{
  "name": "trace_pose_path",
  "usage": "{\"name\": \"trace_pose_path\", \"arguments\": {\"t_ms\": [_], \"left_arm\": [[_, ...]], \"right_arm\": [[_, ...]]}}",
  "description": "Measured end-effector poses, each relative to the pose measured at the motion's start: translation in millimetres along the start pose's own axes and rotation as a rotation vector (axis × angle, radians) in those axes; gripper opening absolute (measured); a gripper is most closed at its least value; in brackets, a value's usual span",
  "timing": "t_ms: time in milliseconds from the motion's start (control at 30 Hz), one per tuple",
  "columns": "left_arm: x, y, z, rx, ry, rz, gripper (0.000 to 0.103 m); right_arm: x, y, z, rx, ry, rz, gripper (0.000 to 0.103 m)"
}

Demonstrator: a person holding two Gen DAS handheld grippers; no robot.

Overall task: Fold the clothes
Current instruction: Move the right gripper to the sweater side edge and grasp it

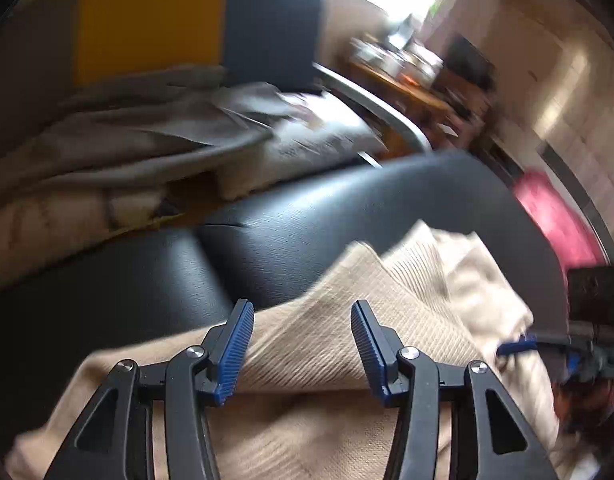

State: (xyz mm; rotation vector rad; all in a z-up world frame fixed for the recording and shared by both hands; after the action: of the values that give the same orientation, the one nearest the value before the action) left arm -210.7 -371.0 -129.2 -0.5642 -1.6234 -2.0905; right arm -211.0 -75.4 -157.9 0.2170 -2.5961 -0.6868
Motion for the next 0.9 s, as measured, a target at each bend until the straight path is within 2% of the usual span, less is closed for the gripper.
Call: {"name": "trace_pose_path", "arguments": {"t_ms": [33, 133, 167, 200, 267, 333, 400, 500, 533, 600, 633, 700, 767, 833, 900], "left_arm": [[0.8, -6.8, -1.5, -0.015, -0.008, -0.022, 0.052], [-3.5, -17.9, -2.8, -0.132, 0.016, -0.075, 0.049], [-4.7, -16.4, -3.2, -0.159, 0.032, -0.069, 0.039], [-7.7, -8.9, 0.0, -0.191, 0.034, -0.046, 0.036], [-15.2, 8.9, 8.3, -0.256, 0.03, 0.007, 0.018], [-32.9, 32.0, 26.3, -0.313, -0.013, 0.05, 0.016], [-60.0, 50.1, 47.5, -0.314, -0.078, 0.054, 0.017], [-106.7, 63.4, 63.7, -0.322, -0.089, 0.004, 0.02], [-119.6, 64.2, 63.2, -0.319, -0.064, -0.008, 0.023], [-143.6, 65.4, 60.0, -0.319, -0.001, -0.027, 0.028], [-150.3, 66.5, 52.4, -0.322, 0.062, -0.018, 0.031], [-148.2, 70.3, 29.8, -0.389, 0.256, 0.027, 0.034], [-143.2, 71.6, 6.7, -0.464, 0.457, 0.067, 0.045], [-134.9, 68.0, -12.8, -0.527, 0.631, 0.101, 0.053], [-124.0, 64.9, -19.1, -0.543, 0.693, 0.144, 0.057]], "right_arm": [[1.1, -0.8, 3.0, 0.007, -0.015, 0.003, 0.102], [0.4, -1.8, 10.0, 0.003, -0.035, 0.003, 0.102], [0.3, -1.7, 11.8, -0.002, -0.038, 0.002, 0.102], [2.0, -1.0, 12.6, -0.006, -0.035, 0.006, 0.102], [5.3, 0.6, 14.3, -0.014, -0.031, 0.014, 0.102], [8.0, 2.6, 16.4, -0.015, -0.032, 0.022, 0.102], [10.8, 5.7, 16.4, -0.017, -0.032, 0.037, 0.102], [18.1, 9.4, 16.8, 0.0, -0.052, 0.053, 0.102], [21.7, 9.6, 16.6, 0.009, -0.062, 0.053, 0.102], [29.0, 6.7, 18.3, 0.029, -0.094, 0.047, 0.102], [32.4, 4.2, 20.0, 0.038, -0.114, 0.042, 0.102], [37.7, -2.0, 27.3, 0.025, -0.147, 0.038, 0.102], [40.8, -7.8, 33.6, 0.008, -0.173, 0.03, 0.091], [40.3, -11.5, 36.8, -0.01, -0.184, 0.021, 0.068], [38.9, -14.4, 38.4, -0.03, -0.185, 0.014, 0.066]]}}
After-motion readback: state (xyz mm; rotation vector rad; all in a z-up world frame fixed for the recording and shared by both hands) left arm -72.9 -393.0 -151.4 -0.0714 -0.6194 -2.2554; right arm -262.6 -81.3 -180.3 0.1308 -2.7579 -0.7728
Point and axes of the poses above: each gripper's, at about its wrist camera, not at the fingertips, and y roughly against the way its jaws point, z to its right, x to its top, the point moved 6 cm from there along -y, roughly the way its jaws point, and after that the axes turned 4 degrees about -y, right-handed, at the moved point
